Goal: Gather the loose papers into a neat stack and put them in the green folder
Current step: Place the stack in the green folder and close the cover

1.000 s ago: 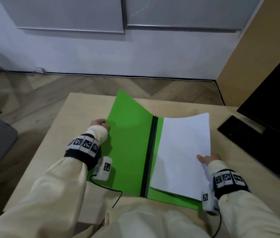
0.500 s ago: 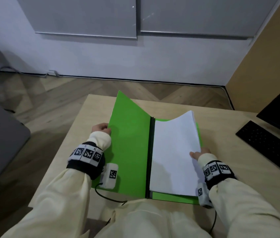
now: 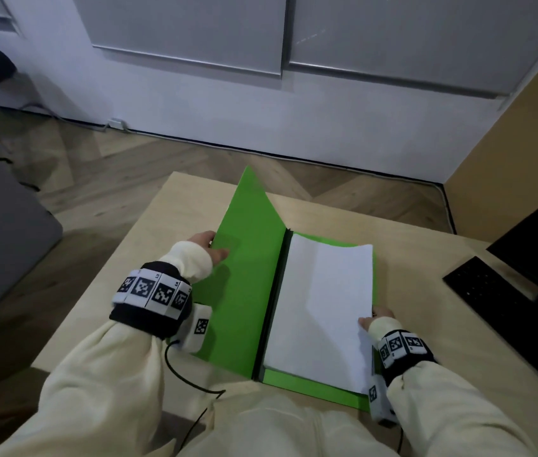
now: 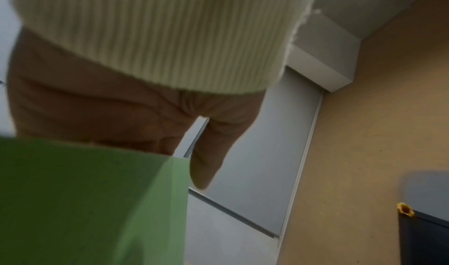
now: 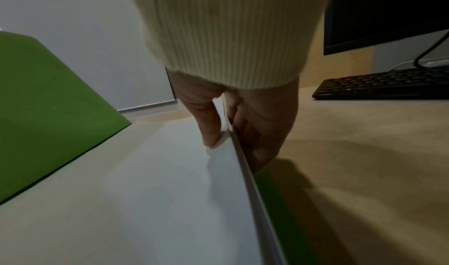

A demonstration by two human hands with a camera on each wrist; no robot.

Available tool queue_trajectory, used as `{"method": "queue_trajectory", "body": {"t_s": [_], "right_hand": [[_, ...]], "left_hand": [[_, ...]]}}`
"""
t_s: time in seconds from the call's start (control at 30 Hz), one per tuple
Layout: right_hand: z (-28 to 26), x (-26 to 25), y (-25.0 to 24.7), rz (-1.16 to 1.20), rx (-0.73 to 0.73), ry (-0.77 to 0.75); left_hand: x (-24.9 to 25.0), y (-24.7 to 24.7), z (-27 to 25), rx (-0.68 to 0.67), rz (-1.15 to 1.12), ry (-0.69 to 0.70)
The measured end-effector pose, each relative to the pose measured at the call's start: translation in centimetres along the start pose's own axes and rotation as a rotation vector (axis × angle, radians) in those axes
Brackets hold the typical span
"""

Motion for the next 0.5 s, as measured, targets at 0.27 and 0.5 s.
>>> {"method": "queue_trajectory", "body": {"t_s": [0.27, 0.5], "right_hand": [[0.9, 0.2, -0.3, -0.081, -0.047, -0.152], [-1.4, -2.4, -3.0, -0.131, 0.032, -0.194]], "left_hand": [[0.9, 0.8, -2.3, -0.029, -0.009, -0.034], [2.3, 0.6, -4.7, -0.024, 0.137, 0.030]]}}
Point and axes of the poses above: each hand's wrist, its own z-axis towards the middle knuckle, its own y-axis out of the palm, x = y × z, the point moved 5 cm from there along z, towards the middle knuckle, and after that the axes turned 1 degree about z, right-handed, at the moved point
